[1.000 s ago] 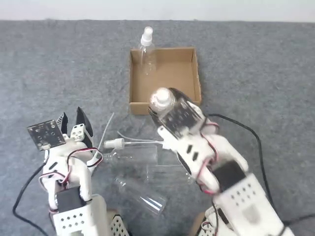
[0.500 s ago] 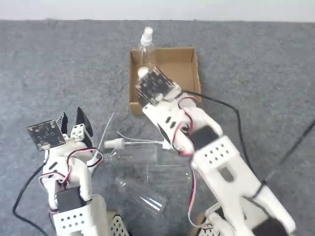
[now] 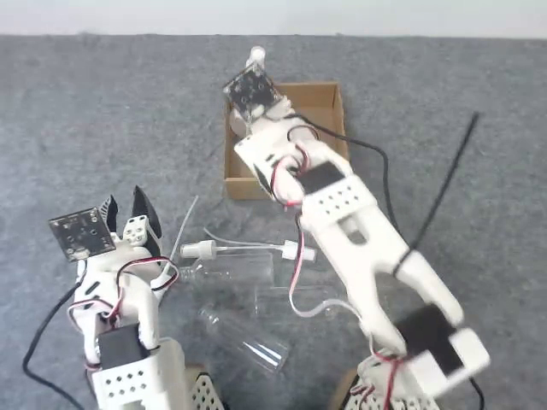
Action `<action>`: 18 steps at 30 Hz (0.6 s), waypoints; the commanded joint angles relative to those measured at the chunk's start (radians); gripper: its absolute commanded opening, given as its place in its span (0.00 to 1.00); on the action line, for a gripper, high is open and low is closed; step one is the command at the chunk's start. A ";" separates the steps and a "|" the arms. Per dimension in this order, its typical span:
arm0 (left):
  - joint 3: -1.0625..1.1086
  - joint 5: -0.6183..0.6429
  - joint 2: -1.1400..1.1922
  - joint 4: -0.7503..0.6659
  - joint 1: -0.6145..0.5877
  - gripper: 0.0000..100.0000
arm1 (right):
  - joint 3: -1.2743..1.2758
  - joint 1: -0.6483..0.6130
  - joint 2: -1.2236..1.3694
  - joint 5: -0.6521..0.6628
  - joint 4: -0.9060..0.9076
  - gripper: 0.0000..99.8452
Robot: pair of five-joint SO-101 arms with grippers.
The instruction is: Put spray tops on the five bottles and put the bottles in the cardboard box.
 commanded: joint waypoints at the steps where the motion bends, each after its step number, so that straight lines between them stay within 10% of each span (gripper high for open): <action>1: -0.004 -0.008 -0.015 -0.032 -0.006 0.14 | -0.164 0.038 0.070 -0.040 -0.019 0.01; 18: -0.004 -0.008 -0.015 -0.032 -0.006 0.14 | -0.445 0.056 0.430 -0.049 -0.022 0.01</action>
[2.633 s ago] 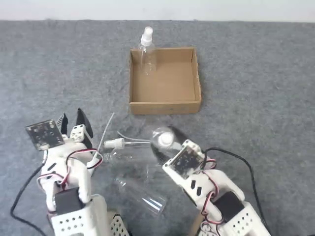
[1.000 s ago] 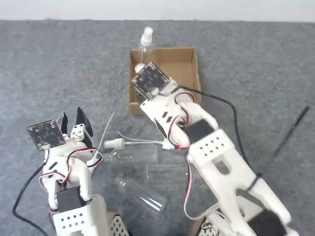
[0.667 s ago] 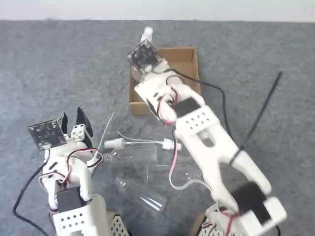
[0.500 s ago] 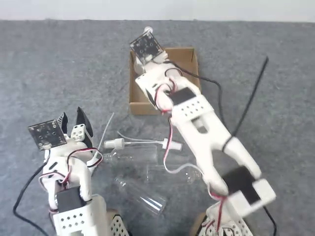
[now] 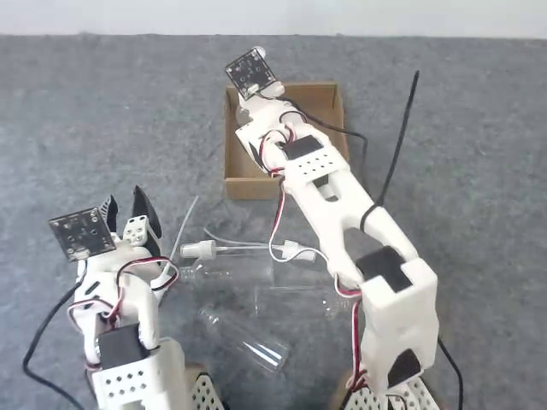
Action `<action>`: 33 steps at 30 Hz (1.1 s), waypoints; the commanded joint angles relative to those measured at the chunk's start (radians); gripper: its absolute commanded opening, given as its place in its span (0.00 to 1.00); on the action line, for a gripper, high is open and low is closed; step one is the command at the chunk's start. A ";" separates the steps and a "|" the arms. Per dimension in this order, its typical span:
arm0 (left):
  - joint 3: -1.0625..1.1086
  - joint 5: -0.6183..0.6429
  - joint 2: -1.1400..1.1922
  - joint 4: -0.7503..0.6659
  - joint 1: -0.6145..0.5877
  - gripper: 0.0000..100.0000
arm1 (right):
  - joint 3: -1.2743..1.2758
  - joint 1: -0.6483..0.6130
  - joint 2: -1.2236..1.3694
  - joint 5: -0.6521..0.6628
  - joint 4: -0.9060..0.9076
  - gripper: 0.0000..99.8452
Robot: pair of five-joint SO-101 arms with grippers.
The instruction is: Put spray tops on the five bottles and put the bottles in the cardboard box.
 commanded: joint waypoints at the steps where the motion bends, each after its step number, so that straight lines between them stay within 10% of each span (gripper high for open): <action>1: -0.004 -0.008 -0.015 -0.032 -0.006 0.14 | -0.109 0.016 0.001 -0.008 -0.022 0.01; 33: -0.005 -0.006 -0.015 -0.032 -0.048 0.14 | -0.255 0.018 0.162 -0.006 -0.012 0.12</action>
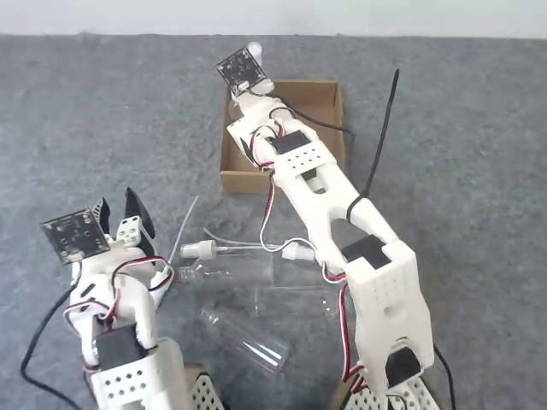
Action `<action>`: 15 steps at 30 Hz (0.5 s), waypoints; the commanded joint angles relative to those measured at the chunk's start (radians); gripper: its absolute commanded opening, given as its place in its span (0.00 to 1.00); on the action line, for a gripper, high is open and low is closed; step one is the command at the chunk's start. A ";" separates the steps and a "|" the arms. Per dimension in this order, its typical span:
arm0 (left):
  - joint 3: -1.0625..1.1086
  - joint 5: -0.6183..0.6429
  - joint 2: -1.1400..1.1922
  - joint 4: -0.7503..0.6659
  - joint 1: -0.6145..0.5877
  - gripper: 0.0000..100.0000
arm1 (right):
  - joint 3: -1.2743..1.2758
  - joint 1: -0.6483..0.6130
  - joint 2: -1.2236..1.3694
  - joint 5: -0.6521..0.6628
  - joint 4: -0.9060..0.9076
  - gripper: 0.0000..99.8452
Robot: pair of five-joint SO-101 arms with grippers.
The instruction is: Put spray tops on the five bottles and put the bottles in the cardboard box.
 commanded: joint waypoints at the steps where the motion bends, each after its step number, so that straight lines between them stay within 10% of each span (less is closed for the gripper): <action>1: -0.005 -0.006 -0.015 -0.032 -0.005 0.14 | -0.064 0.022 -0.018 -0.003 -0.012 0.12; 15: -0.005 -0.006 -0.015 -0.032 -0.006 0.14 | -0.068 0.021 -0.030 -0.003 0.068 0.12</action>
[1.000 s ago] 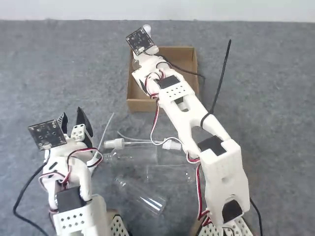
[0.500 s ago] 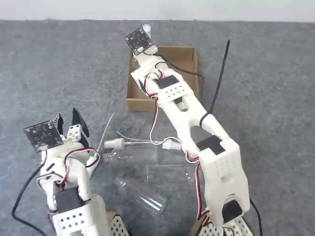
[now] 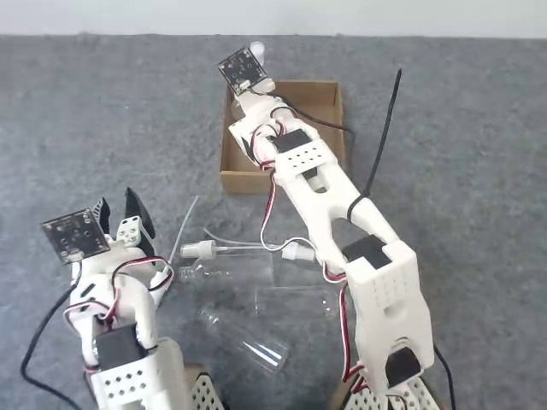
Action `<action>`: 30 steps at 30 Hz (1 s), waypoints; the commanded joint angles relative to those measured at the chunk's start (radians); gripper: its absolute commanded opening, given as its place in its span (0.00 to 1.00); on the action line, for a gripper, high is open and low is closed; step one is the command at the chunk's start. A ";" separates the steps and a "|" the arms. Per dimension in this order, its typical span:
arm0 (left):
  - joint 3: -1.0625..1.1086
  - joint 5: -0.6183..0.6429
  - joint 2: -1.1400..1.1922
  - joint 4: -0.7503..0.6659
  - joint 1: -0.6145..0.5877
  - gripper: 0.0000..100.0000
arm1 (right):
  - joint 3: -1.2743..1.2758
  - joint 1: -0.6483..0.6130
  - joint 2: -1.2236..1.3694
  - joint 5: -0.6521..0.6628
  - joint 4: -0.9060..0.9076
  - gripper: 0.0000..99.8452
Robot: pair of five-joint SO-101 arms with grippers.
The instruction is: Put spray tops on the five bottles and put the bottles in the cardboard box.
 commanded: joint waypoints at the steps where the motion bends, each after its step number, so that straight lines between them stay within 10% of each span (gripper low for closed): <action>1: -0.005 -0.006 -0.015 -0.032 -0.006 0.14 | -0.057 0.019 -0.030 -0.003 0.042 0.12; 30: -0.005 -0.006 -0.015 -0.032 -0.008 0.14 | -0.055 0.012 -0.165 -0.046 0.262 0.21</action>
